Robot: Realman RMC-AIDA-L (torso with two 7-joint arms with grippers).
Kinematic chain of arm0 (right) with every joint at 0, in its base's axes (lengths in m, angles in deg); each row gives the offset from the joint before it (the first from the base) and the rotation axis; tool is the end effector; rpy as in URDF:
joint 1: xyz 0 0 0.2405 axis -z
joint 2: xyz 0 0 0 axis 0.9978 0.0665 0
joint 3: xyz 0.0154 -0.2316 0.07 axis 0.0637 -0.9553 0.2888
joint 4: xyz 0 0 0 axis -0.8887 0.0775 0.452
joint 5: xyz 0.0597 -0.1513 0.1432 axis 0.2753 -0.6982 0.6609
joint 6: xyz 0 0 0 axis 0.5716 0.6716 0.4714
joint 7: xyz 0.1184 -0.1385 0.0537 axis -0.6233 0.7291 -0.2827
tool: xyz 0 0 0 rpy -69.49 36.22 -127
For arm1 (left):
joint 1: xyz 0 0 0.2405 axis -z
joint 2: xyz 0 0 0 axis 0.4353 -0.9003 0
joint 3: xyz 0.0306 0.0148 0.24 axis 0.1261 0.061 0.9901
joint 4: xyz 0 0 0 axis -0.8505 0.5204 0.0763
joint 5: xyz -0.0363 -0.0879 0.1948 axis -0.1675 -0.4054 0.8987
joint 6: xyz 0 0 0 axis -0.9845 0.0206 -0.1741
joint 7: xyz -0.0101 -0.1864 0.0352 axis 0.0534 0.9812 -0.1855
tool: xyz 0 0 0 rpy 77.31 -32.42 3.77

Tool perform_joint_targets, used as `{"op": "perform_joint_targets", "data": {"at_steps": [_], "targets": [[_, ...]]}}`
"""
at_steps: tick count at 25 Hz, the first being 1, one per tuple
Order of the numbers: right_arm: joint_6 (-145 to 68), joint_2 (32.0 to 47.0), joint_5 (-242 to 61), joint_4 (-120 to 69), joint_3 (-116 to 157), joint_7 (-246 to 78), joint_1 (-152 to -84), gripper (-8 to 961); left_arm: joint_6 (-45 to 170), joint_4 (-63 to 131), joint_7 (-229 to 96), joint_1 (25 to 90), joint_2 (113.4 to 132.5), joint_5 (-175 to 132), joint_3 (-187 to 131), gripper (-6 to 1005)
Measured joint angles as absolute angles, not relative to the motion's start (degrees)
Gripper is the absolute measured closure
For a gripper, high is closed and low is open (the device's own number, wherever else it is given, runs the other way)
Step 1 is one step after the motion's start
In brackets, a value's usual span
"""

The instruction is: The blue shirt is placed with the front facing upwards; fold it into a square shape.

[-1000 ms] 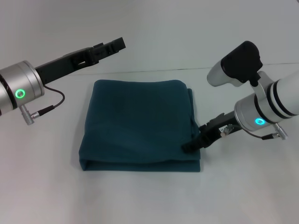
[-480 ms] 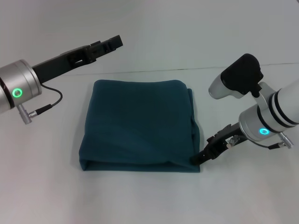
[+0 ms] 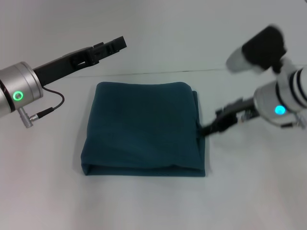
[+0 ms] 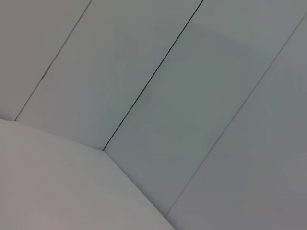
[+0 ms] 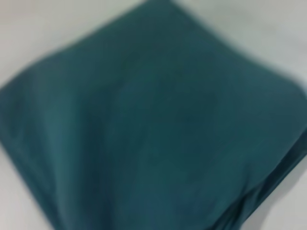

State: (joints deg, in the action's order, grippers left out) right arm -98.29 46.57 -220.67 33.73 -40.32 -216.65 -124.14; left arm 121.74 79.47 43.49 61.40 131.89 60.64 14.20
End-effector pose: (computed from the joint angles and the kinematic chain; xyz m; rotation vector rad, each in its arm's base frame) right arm 0.2028 0.4276 -0.0315 -2.4695 0.8586 -0.1580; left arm -0.1530 0.4401 -0.0005 -2.2379 -1.0986 -1.1172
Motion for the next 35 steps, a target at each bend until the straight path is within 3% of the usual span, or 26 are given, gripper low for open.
{"op": "perform_joint_targets", "data": {"at_steps": [5,14,20,29,35], "targets": [[-91.4,46.36,-217.2,31.2,-38.7,-214.4,-125.7,41,121.8,79.4,43.3,61.5,131.89,60.6,14.2,162],[-73.8,46.43,-216.8,10.2,-38.6,-207.7,-134.9,39,122.2,79.5,43.2,61.4,131.81,59.4,14.2,162],[-66.3,46.63,-216.8,4.8,-39.4,-206.4,-136.3,37,123.1,79.5,43.1,61.2,131.79,59.3,13.9,161],[-61.8,46.25,-217.2,2.0,-39.3,-205.6,-134.6,34,123.2,79.5,42.5,61.1,131.80,59.3,13.8,161],[-66.6,46.68,-210.1,17.0,-39.5,-201.9,-126.9,32,123.2,79.6,40.0,61.2,131.42,59.7,13.8,161]]}}
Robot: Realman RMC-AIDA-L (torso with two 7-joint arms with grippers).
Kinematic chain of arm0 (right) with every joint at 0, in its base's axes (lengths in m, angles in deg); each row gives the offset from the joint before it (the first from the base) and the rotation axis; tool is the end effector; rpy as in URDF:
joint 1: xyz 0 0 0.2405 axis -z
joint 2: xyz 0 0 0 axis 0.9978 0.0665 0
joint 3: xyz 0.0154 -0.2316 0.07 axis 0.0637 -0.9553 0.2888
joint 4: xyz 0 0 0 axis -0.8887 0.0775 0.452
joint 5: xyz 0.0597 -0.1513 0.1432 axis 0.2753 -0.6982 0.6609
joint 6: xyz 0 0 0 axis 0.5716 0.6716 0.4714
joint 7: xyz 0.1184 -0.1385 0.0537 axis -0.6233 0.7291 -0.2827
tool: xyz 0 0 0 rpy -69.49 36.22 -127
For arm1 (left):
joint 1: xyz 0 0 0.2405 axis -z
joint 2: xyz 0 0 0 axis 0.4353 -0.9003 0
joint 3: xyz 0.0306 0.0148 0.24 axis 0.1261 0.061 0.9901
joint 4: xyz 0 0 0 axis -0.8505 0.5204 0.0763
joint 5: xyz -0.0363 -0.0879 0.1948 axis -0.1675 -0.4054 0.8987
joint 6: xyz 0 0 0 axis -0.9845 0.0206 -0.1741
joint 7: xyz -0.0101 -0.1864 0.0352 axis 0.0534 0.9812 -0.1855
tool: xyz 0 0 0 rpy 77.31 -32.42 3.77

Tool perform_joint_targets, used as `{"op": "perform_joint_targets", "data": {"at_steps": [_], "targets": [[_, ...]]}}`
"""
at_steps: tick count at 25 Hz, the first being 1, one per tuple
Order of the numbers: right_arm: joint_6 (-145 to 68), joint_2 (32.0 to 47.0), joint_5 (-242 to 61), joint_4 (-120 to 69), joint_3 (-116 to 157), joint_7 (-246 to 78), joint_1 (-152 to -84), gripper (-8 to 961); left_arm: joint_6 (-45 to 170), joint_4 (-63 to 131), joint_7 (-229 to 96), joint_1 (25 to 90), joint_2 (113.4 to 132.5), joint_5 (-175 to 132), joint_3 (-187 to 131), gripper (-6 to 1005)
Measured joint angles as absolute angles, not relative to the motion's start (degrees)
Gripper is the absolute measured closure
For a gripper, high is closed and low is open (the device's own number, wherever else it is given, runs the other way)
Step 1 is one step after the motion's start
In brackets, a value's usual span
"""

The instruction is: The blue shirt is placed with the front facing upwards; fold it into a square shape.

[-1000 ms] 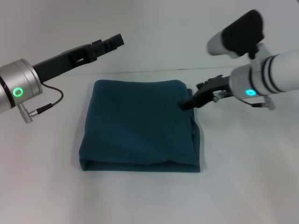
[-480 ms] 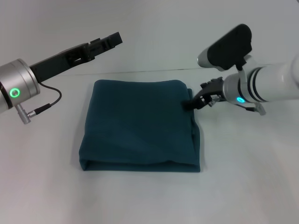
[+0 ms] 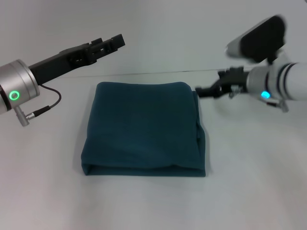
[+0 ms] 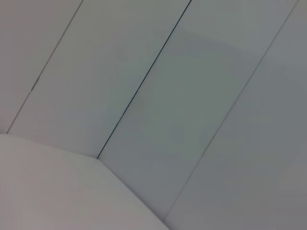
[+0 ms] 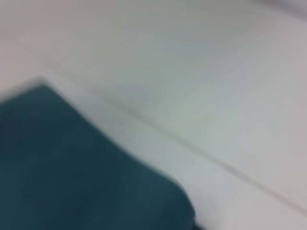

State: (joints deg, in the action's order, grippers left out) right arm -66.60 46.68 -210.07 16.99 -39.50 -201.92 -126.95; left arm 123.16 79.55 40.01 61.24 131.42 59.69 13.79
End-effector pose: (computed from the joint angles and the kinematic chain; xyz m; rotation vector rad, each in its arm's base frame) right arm 0.2197 0.4866 -0.0330 -2.2176 0.6675 0.0539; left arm -0.1519 0.4386 0.0054 -2.2589 -1.0154 -1.1195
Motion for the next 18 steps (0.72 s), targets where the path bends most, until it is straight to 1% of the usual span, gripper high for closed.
{"op": "perform_joint_targets", "data": {"at_steps": [5,8,13,15,18], "targets": [[-72.9,46.34,-189.7,28.0,-38.0,-189.8,-119.2,31,122.9,79.6,36.8,61.1,131.39,59.3,12.6,162],[-78.9,46.20,-179.8,30.2,-35.2,-183.2,-116.4,31,122.9,79.7,35.2,61.1,131.44,59.2,11.8,162],[-95.5,46.10,-173.4,30.1,-25.6,-176.2,-114.9,32,123.3,80.0,32.9,61.1,131.24,59.5,11.8,162],[-101.2,45.66,-173.8,30.0,-22.8,-174.9,-114.8,32,123.3,80.0,31.4,61.1,131.15,59.7,11.9,162],[-106.3,44.35,-175.0,30.0,-21.7,-174.5,-114.5,31,124.3,80.0,28.4,61.1,131.10,59.8,11.9,161]]}}
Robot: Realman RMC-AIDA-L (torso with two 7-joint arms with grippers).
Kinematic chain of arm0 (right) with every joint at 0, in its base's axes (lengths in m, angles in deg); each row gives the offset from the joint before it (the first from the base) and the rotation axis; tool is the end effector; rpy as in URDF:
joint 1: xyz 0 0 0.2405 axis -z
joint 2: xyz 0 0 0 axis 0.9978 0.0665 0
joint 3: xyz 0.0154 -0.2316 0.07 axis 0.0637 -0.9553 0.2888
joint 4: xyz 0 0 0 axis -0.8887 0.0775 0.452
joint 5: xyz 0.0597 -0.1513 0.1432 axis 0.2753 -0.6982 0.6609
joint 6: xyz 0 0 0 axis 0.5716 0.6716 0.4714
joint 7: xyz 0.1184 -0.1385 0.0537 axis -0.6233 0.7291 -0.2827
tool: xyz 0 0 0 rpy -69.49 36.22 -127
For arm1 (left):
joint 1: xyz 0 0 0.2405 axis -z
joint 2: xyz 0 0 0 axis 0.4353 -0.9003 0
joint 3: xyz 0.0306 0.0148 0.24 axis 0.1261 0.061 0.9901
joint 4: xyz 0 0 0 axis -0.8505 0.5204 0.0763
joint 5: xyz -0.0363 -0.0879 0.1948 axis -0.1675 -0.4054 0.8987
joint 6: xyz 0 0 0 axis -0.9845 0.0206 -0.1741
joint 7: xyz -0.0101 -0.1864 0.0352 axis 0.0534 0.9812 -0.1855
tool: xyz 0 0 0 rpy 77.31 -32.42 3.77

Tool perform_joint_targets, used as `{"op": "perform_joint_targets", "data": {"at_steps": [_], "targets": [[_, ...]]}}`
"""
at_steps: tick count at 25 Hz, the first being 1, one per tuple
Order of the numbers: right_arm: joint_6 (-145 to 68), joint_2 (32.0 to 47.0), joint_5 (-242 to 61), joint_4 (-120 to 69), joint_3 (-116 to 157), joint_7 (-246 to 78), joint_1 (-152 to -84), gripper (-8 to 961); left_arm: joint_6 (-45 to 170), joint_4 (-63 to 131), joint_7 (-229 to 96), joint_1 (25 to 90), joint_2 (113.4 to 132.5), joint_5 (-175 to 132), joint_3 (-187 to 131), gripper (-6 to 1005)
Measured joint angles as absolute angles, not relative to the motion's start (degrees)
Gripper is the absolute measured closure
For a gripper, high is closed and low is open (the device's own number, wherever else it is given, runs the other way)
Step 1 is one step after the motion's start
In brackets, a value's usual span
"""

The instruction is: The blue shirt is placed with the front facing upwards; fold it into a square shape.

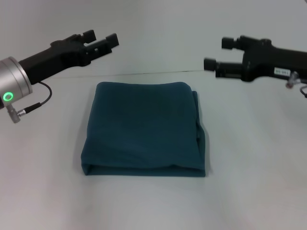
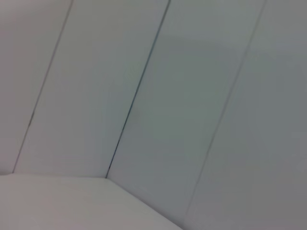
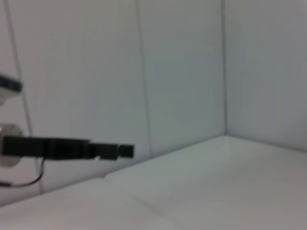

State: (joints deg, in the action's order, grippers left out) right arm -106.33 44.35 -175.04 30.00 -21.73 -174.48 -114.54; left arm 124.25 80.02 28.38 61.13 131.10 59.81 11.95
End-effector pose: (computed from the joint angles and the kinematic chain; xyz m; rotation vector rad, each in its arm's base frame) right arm 0.1801 0.4119 0.0497 -2.4378 0.4695 0.7483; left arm -0.1546 0.4392 0.0153 -2.2822 -0.7567 -1.0481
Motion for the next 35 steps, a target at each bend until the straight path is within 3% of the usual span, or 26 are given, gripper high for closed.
{"op": "perform_joint_targets", "data": {"at_steps": [7,16,25,35], "targets": [[-116.4,43.00,-183.1,32.3,-22.1,-175.3,-115.5,32,129.2,81.3,27.0,62.3,130.26,67.4,12.0,161],[-128.2,45.81,-194.0,42.4,-22.3,-176.8,-117.2,35,143.0,85.4,28.1,62.6,128.26,75.0,10.7,162],[-132.3,46.10,-193.1,42.7,-21.5,-176.5,-117.6,35,159.7,89.3,24.6,61.7,128.13,78.7,9.3,161],[-136.7,46.09,-190.0,42.8,-17.5,-176.7,-117.1,29,161.0,89.9,24.0,60.5,128.81,80.4,9.5,161]]}}
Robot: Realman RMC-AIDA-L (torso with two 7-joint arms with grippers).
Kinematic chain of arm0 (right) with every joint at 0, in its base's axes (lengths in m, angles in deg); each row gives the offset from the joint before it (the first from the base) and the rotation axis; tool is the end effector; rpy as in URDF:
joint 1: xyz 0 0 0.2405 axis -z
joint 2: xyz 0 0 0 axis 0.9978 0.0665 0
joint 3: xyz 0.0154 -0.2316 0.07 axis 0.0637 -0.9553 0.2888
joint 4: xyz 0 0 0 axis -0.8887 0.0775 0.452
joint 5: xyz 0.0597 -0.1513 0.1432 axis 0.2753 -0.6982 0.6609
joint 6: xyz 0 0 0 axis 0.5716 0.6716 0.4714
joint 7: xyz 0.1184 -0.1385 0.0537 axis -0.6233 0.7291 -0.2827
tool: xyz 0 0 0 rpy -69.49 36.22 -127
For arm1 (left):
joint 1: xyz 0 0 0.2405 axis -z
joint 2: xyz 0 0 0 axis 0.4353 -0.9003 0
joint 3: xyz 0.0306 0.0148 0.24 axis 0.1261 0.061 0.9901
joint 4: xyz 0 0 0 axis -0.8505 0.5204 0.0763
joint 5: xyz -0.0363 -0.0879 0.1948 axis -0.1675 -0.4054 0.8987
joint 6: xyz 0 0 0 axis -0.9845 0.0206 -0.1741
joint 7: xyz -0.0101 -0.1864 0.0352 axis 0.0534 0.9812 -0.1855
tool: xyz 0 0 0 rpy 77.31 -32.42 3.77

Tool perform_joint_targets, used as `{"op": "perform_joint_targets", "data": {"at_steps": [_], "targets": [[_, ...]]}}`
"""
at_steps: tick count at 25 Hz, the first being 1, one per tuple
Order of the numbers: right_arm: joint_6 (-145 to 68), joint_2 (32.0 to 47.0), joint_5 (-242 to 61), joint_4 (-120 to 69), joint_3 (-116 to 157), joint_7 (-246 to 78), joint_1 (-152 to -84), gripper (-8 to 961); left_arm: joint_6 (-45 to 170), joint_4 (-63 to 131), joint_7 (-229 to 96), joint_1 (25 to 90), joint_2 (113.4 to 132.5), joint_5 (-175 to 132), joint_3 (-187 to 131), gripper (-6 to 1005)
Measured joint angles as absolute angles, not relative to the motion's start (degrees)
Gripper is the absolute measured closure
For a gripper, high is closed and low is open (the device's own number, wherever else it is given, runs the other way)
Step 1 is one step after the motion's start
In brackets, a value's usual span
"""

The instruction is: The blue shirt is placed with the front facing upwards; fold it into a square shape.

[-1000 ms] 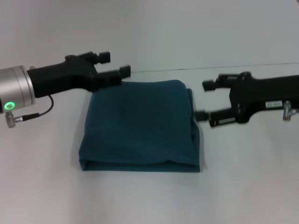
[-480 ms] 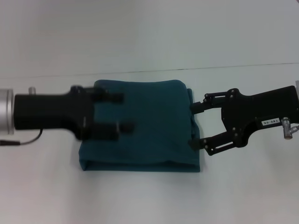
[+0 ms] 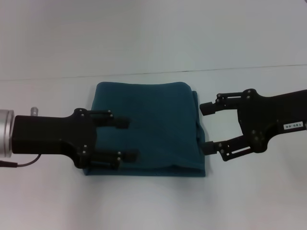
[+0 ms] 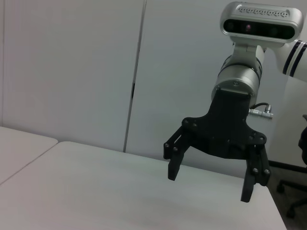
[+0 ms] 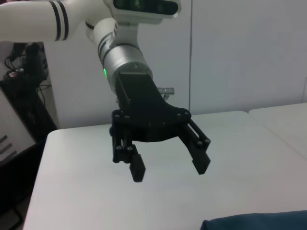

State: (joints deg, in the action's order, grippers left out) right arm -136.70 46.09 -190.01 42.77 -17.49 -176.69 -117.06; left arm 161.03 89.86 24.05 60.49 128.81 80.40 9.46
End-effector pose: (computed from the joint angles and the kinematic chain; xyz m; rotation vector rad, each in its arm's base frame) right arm 0.1531 0.3352 0.0383 -2.9291 0.1965 0.5324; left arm -0.1529 0.3368 0.0053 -2.9729 -0.3237 -0.7457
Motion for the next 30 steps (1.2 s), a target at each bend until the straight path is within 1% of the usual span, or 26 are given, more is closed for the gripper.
{"op": "perform_joint_targets", "data": {"at_steps": [30], "targets": [[-138.9,46.32,-190.0,42.1,-18.1,-176.7,-116.2,28,159.6,90.1,22.7,60.5,128.99,80.7,9.4,161]]}}
